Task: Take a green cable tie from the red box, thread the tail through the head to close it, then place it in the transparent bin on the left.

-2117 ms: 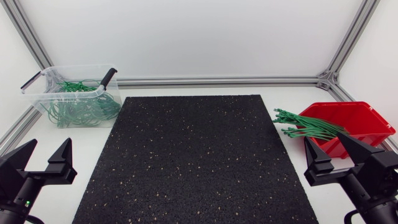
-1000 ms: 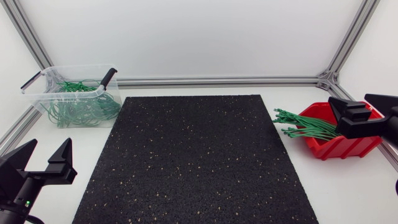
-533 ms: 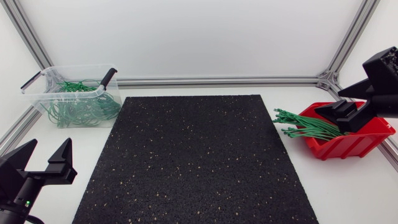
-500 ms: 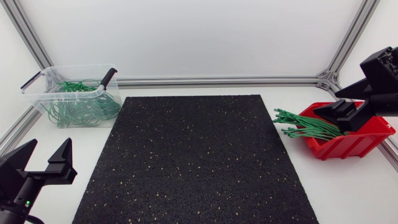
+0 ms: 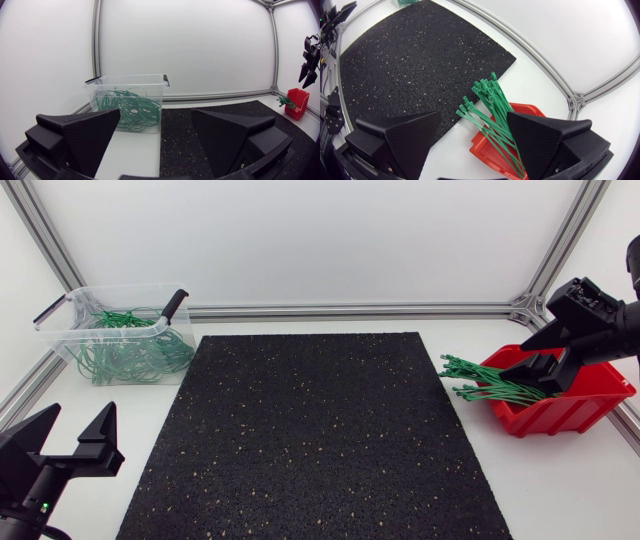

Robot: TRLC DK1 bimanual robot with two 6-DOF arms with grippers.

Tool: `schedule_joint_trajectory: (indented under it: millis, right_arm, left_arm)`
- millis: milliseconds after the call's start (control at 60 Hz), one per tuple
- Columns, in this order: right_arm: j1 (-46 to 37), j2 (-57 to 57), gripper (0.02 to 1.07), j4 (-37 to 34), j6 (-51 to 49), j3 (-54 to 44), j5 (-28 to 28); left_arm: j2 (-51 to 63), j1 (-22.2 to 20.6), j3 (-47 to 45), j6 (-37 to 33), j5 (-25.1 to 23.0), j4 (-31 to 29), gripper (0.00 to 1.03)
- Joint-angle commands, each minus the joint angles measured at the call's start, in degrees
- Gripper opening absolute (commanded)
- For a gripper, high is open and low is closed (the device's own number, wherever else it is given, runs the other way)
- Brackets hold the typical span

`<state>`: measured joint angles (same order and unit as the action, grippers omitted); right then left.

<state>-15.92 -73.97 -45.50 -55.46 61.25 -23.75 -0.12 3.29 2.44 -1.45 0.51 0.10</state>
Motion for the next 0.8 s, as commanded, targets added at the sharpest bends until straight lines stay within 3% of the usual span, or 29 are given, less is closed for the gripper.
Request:
schedule_joint_trajectory:
  millis: [0, 150, 483, 783]
  right_arm:
    - [1.16, -2.23, 0.97, 1.11, -4.66, -2.72, 0.54]
    - [4.23, -3.02, 1.0, 7.35, -15.38, -7.82, 6.52]
    - [3.0, -11.37, 1.0, 9.46, -24.08, -10.8, 7.84]
    - [1.95, -10.58, 1.0, 10.95, -28.91, -16.25, 10.48]
  left_arm:
    - [0.3, -0.3, -2.26, 0.66, 0.1, -1.33, 0.99]
    - [0.3, -0.21, -2.26, 0.66, 0.1, -1.42, 0.99]
    - [0.65, 0.23, -2.26, 0.66, 0.1, -1.5, 0.99]
    - [1.0, 0.23, -2.26, 0.66, 0.1, -1.5, 0.99]
